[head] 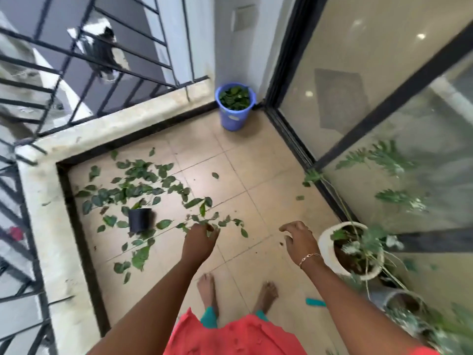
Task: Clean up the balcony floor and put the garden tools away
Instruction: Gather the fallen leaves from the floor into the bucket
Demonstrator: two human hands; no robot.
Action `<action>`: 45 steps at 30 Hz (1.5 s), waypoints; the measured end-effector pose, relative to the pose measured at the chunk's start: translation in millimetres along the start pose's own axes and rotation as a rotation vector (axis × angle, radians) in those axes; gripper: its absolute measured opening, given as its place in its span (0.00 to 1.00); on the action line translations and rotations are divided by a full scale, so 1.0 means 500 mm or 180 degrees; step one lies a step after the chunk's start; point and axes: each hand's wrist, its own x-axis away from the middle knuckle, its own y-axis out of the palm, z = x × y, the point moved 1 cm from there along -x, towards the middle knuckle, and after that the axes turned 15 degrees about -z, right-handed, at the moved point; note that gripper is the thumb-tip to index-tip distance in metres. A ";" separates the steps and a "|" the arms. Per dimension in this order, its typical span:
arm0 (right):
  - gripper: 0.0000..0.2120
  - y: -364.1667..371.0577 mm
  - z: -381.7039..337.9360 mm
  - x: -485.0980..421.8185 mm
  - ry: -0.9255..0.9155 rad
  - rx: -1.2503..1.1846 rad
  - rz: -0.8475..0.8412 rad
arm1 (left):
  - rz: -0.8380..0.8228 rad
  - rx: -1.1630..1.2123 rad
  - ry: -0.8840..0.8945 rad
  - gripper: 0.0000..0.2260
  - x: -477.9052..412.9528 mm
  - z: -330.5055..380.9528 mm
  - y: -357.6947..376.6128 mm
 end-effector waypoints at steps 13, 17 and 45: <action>0.15 -0.147 0.179 -0.071 0.0149 -0.0185 -0.0033 | -0.0126 0.0595 0.0085 0.14 -0.072 0.215 0.156; 0.14 -0.173 0.189 -0.135 0.0247 -0.0287 -0.0085 | -0.0201 0.0743 0.0129 0.14 -0.141 0.234 0.161; 0.18 0.402 0.777 -1.014 -0.1235 0.3563 -0.2387 | 0.0193 -0.0981 0.1708 0.11 -0.895 -0.217 1.041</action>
